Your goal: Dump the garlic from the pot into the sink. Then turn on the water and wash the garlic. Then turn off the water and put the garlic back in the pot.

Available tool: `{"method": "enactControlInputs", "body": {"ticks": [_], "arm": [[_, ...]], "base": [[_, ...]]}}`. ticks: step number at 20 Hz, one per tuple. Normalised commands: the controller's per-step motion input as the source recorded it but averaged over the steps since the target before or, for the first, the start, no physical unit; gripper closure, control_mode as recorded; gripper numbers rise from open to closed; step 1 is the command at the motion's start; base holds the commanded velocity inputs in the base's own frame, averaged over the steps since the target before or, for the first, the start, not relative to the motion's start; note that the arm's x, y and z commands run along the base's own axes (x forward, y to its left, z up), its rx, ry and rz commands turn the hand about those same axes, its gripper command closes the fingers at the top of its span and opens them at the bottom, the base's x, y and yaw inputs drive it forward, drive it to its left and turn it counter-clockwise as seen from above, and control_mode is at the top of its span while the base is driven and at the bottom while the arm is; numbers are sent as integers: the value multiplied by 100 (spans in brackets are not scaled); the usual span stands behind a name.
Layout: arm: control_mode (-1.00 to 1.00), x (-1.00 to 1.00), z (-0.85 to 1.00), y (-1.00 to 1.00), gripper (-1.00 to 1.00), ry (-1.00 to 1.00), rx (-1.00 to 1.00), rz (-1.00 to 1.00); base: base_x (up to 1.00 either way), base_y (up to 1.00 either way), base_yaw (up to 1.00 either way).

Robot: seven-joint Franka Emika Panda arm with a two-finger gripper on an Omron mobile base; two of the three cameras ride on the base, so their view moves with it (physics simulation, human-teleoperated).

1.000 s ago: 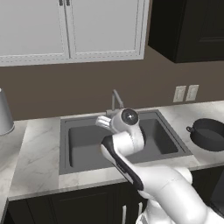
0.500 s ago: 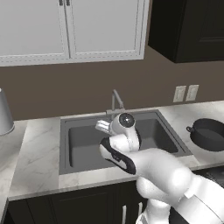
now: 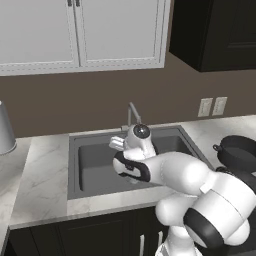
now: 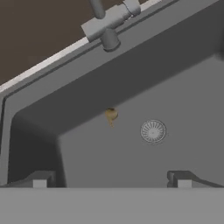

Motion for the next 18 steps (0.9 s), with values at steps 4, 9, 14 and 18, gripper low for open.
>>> {"method": "enactControlInputs", "body": {"ticks": [4,9,14,18], "arm": [[-100,2,-16,0,-100,3,-10,0],[-100,10,-26,0,-100,1,-10,0],[-100,24,-21,0,-100,6,-4,0],[-100,32,-21,0,-100,9,0,0]], "base": [[0,0,0],[0,0,0],[0,0,0],[0,0,0]]}}
